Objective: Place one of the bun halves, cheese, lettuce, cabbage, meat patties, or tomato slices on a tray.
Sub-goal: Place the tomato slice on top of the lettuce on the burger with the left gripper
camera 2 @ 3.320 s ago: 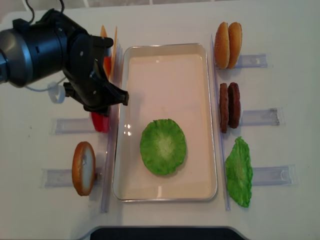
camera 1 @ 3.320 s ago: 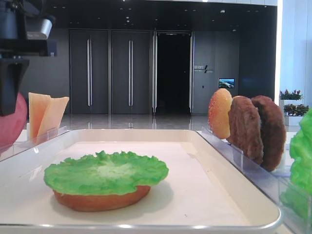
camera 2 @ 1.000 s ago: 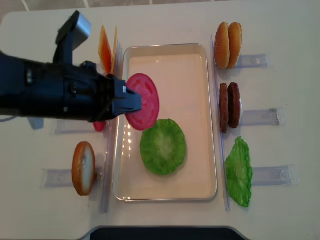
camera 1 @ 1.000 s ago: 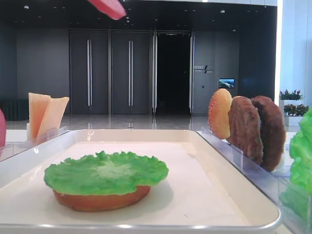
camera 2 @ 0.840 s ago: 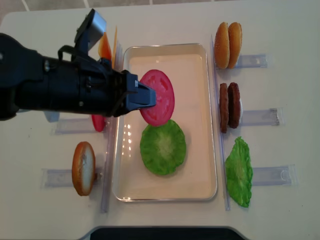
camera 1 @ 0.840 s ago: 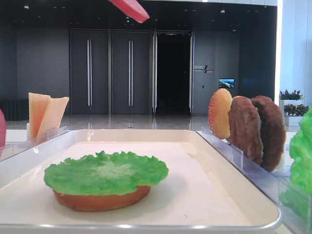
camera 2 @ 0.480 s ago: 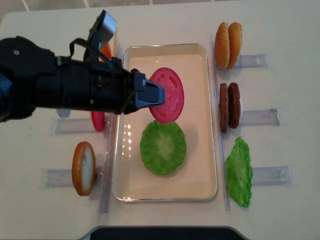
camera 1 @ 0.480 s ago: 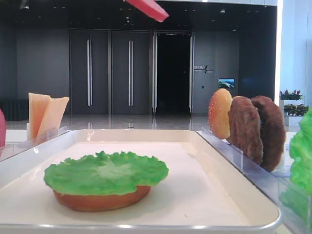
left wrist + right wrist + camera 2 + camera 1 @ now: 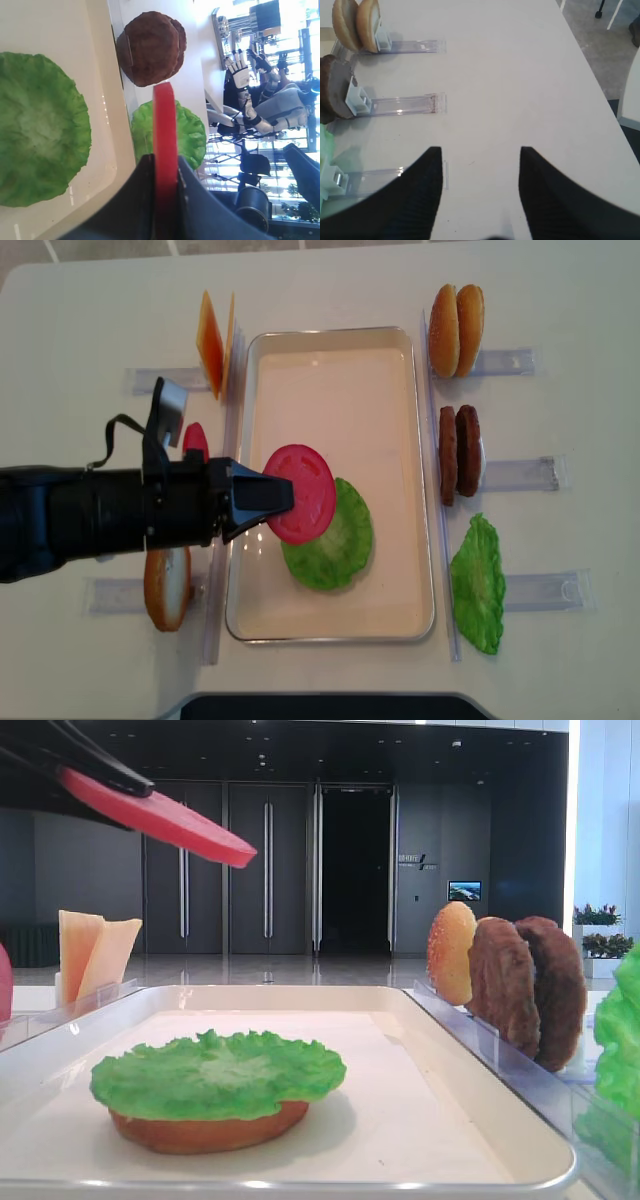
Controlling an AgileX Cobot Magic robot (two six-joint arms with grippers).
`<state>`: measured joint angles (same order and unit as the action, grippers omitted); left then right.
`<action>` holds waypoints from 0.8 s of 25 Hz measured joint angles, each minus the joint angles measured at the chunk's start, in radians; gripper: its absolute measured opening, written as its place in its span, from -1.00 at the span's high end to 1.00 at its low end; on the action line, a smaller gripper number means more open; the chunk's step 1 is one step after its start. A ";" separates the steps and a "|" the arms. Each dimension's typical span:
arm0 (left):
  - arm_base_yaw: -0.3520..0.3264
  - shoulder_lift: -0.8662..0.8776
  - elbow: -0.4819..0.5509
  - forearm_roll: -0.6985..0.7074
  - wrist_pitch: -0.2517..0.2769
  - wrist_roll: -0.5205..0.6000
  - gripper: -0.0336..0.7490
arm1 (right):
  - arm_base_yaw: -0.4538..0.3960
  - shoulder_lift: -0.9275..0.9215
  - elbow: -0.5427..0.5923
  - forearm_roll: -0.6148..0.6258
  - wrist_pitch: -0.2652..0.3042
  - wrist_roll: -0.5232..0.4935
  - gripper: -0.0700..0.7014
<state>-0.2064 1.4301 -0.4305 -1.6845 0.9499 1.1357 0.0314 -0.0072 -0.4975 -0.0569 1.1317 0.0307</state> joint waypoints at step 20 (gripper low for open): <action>-0.083 0.271 -0.092 -0.015 0.049 0.134 0.79 | 0.000 0.000 0.000 0.000 0.000 0.001 -0.13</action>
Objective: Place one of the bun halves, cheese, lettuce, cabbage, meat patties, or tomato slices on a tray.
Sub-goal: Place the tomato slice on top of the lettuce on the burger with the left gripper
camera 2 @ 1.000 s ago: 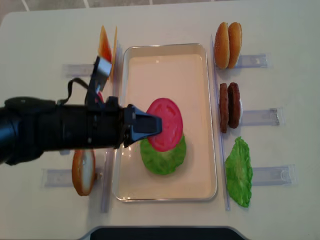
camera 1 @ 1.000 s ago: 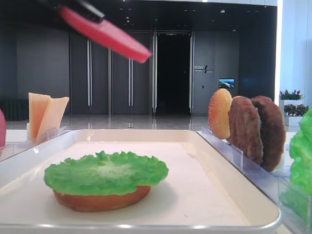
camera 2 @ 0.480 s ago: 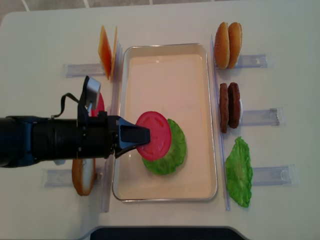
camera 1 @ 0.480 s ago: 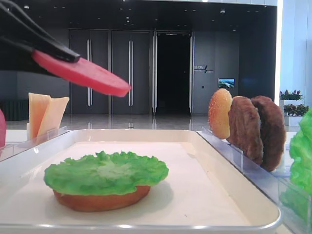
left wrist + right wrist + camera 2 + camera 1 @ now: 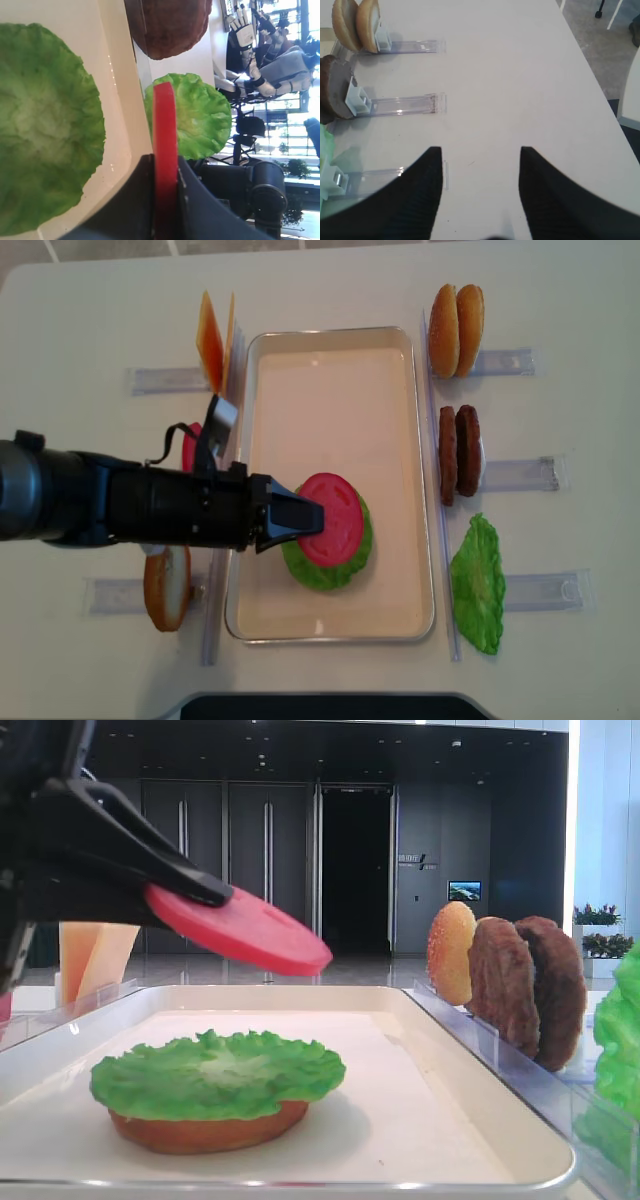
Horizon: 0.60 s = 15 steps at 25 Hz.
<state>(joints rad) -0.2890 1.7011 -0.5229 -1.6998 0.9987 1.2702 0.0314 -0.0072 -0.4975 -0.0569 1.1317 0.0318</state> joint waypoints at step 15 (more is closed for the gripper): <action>-0.047 0.051 -0.047 -0.003 -0.108 0.000 0.80 | 0.000 0.000 0.000 0.000 0.000 0.001 -0.13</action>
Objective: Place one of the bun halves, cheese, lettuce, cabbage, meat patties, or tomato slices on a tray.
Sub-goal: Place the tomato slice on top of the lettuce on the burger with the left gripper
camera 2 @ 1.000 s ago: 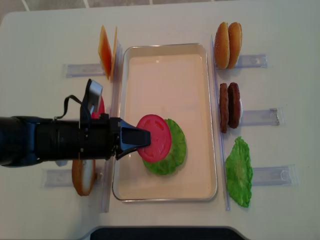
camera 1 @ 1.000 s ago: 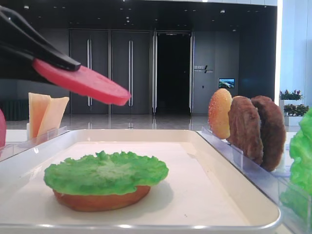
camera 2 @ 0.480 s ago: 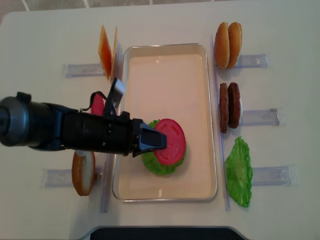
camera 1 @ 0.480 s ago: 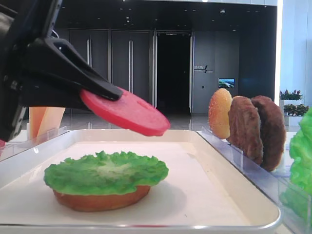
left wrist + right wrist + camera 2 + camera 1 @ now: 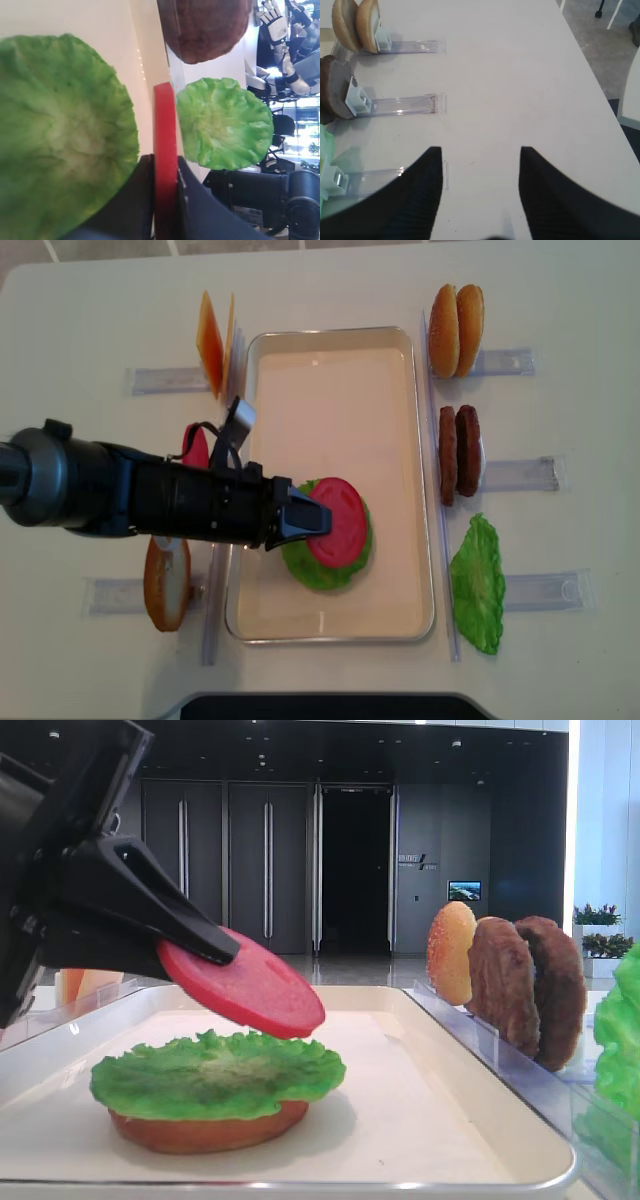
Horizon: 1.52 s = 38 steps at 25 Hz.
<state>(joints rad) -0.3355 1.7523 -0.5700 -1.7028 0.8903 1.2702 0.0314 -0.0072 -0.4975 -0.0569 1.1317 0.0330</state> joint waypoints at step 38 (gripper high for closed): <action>0.000 -0.004 0.000 0.006 -0.075 -0.134 -0.15 | 0.000 0.000 0.000 0.000 0.000 0.000 -0.13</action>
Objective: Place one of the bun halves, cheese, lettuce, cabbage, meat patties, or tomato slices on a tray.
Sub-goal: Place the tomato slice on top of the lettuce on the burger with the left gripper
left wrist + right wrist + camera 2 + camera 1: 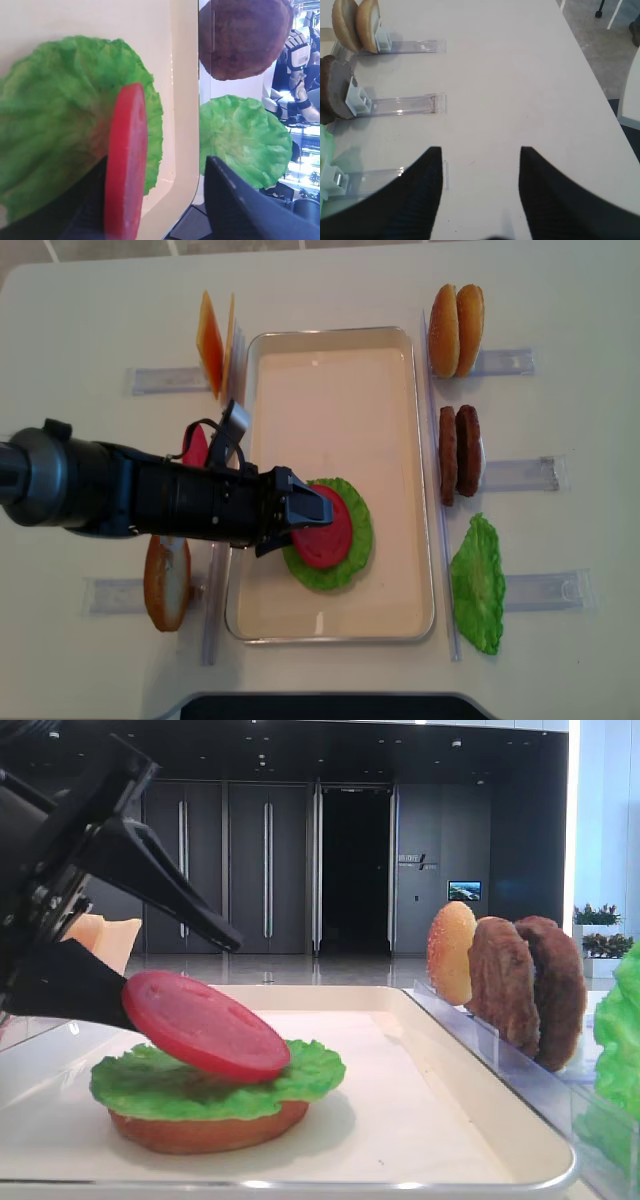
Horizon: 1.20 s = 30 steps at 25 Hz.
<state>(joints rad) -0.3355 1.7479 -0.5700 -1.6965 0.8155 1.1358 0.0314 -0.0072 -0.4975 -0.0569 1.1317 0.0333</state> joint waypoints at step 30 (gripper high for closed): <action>0.000 -0.103 -0.120 0.512 -0.145 -0.502 -0.08 | 0.000 0.000 0.000 0.000 0.000 0.001 -0.13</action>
<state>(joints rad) -0.3355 1.6451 -0.6901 -1.1840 0.6707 0.6333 0.0314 -0.0072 -0.4975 -0.0569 1.1317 0.0341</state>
